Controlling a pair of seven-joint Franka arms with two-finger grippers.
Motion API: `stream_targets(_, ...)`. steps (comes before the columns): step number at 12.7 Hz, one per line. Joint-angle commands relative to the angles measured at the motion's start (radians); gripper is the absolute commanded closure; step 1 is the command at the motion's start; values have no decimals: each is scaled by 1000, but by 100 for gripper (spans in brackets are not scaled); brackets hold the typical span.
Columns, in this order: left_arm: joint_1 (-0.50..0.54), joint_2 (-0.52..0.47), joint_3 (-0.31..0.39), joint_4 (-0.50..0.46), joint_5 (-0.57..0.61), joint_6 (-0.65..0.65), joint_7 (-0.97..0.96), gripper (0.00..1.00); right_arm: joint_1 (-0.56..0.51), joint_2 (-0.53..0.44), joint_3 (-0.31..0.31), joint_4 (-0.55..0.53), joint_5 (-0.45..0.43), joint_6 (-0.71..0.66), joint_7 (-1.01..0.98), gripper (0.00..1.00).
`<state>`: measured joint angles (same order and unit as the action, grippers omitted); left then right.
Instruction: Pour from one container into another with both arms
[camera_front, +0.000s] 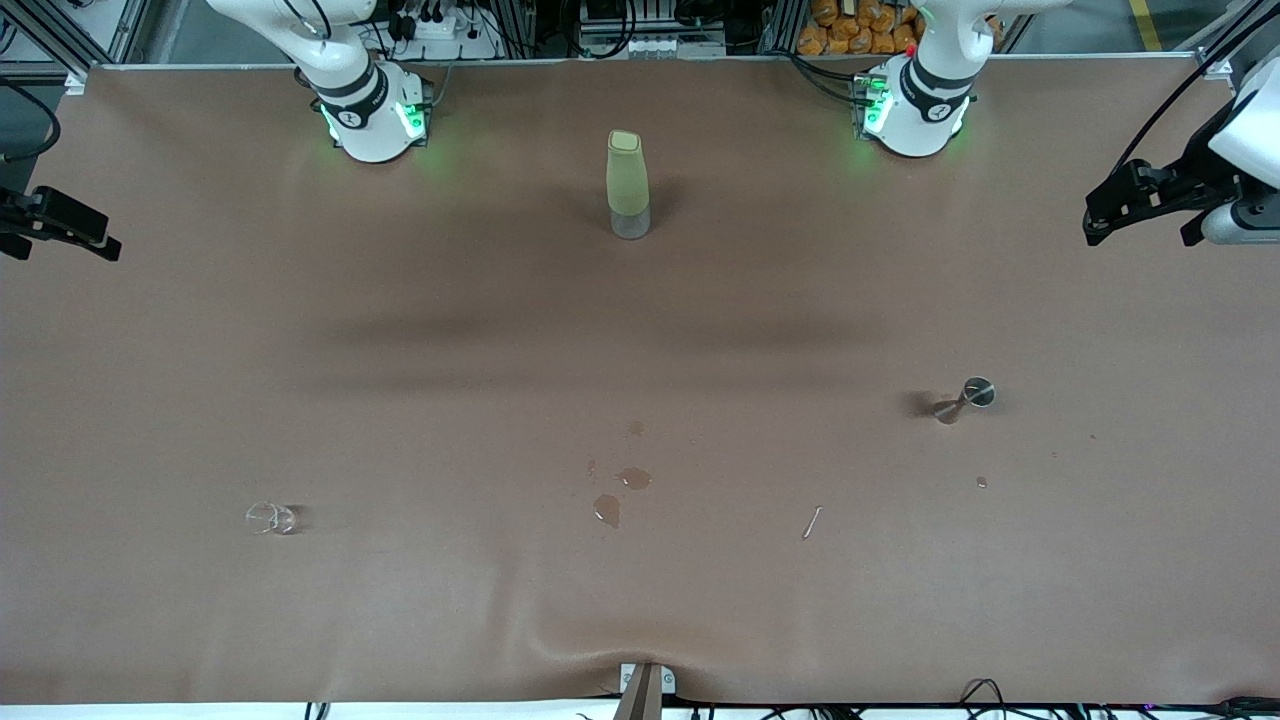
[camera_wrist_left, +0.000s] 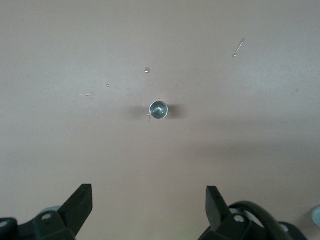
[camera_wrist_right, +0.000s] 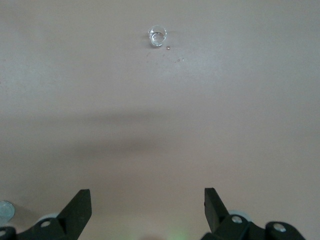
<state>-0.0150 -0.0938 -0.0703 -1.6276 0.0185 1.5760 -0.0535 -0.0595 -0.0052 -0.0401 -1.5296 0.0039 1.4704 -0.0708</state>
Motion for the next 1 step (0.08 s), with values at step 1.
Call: stream_targets(1, -22, -14, 6, 0, 12, 2, 12, 0, -8, -2, 6, 11, -8, -5, 16, 0)
